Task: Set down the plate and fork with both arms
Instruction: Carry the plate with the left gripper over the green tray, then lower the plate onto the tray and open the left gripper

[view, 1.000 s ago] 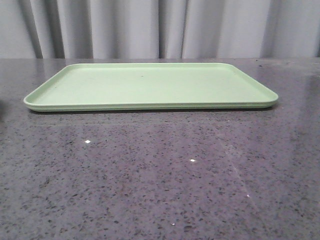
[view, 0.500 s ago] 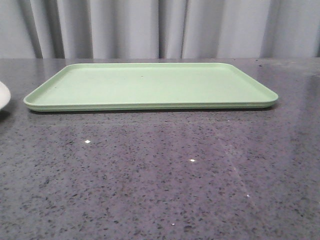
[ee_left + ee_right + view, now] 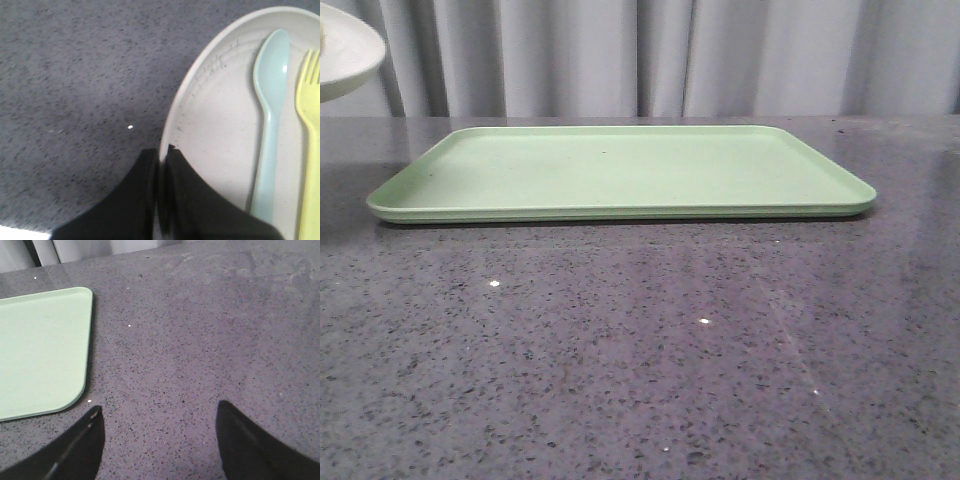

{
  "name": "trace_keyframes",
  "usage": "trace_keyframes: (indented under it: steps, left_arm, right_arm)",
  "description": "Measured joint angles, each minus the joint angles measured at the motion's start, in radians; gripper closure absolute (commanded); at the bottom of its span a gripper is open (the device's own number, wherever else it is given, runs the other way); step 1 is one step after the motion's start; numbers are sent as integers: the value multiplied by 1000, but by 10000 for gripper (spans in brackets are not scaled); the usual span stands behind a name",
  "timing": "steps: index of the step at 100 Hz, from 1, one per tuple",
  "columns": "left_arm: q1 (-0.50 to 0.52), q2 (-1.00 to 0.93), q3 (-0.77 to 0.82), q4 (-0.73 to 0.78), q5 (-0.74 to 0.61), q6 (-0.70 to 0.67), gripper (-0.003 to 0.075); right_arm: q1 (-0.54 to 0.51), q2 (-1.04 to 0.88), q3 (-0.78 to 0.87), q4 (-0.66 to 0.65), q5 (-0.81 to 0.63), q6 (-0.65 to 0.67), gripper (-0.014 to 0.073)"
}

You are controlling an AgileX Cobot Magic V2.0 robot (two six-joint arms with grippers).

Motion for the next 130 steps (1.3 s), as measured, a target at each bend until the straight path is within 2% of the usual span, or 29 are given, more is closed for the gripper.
trace_keyframes:
  steps: [16,47,63,92,130]
  left_arm:
    - [-114,78,-34,-52,-52,-5,741]
    - [-410,278,-126,-73,-212,-89,741]
    - [-504,391,-185,-104,-253,-116,741]
    - [-546,528,-209,-165,-293,-125,741]
    - [-546,552,-209,-188,-317,-127,740]
  right_arm:
    - [0,0,0,0,0,0,106]
    - [0,0,0,0,4,0,106]
    - [0,0,0,0,6,0,106]
    - [0,0,0,0,6,0,106]
    - [0,0,0,0,6,0,106]
